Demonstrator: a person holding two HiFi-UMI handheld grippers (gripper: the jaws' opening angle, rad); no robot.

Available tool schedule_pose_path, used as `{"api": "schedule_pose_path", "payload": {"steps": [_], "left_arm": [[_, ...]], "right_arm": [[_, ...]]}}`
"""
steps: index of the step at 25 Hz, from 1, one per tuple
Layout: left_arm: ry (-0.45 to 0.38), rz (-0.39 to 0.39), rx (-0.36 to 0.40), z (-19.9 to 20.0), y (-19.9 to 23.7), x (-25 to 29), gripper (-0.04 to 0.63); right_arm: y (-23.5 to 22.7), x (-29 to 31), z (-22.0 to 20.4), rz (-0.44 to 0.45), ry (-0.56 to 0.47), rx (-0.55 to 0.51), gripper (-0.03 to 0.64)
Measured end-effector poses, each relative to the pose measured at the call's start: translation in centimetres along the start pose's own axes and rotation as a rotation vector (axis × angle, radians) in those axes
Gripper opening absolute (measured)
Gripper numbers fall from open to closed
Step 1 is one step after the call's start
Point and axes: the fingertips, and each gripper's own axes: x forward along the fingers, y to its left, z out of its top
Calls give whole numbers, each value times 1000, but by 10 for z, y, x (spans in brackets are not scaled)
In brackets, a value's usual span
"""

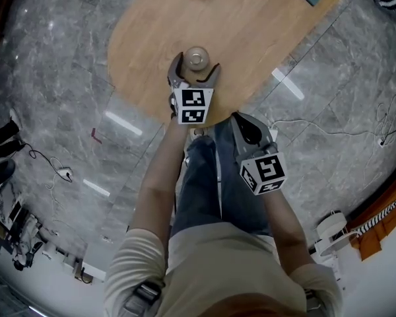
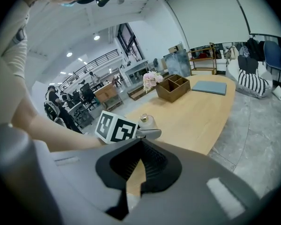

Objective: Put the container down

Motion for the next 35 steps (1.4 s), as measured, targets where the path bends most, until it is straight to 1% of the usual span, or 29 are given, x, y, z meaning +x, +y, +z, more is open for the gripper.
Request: {"api": "schedule_pose_path", "payload": {"steps": [4, 9, 14, 17, 19, 23, 26, 31, 35], "left_arm": [[-10, -7, -38, -5, -7, -29, 459], [-42, -22, -87, -3, -22, -81, 457], [-79, -71, -121, 7, -39, -135, 448], [-126, -85, -137, 20, -47, -170, 302], [-150, -87, -136, 28, -52, -192, 252], [-176, -71, -111, 35, -58, -234, 96], [-181, -72, -102, 39, -65, -266, 6], [-180, -85, -106, 46, -74, -317, 0], [-189, -111, -142, 55, -80, -360, 0]], "right_arm": [[15, -13, -3, -8, -28, -4, 2], [40, -35, -4, -23, -64, -17, 2], [67, -60, -4, -31, -98, -38, 2], [82, -75, -5, -38, -120, -47, 2], [92, -86, -4, -42, -135, -51, 2], [113, -107, 0, -52, -176, -56, 2], [129, -123, 6, -55, -203, -67, 2], [155, -151, 20, -57, -238, -104, 2], [172, -176, 31, -67, -266, -112, 2]]}}
